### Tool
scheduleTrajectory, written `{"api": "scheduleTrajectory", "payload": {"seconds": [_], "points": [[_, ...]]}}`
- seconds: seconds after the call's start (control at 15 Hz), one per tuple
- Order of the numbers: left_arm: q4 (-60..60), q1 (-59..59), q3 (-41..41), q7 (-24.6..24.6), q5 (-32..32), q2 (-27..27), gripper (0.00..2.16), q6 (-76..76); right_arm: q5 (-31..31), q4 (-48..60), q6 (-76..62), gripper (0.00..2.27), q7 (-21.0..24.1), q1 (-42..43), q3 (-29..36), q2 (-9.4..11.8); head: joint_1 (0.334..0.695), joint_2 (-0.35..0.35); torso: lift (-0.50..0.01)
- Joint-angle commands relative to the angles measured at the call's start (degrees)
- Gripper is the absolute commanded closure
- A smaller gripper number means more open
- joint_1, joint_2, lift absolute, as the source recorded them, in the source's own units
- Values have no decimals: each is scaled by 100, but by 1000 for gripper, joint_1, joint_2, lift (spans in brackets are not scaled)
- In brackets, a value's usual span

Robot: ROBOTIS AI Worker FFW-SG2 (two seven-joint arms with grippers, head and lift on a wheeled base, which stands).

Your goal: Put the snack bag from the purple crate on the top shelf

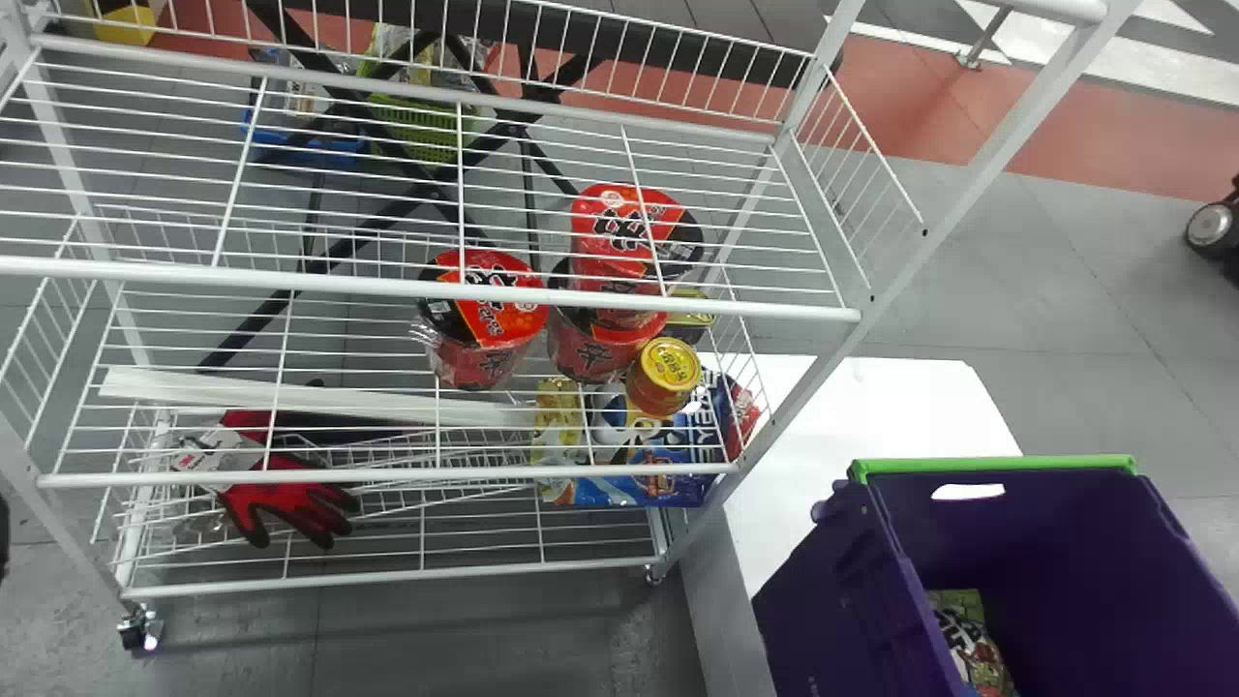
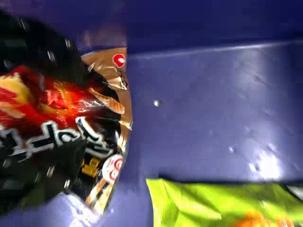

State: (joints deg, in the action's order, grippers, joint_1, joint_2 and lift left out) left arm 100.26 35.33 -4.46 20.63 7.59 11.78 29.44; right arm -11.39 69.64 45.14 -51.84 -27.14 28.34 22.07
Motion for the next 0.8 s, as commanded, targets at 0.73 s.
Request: {"api": "scheduleTrajectory", "payload": {"seconds": [0.73], "points": [[-59,-17,-11,-15,5,-35,124,-40,454,832,105,2142,-476,-371,884,-177,695,-350,-411]]}}
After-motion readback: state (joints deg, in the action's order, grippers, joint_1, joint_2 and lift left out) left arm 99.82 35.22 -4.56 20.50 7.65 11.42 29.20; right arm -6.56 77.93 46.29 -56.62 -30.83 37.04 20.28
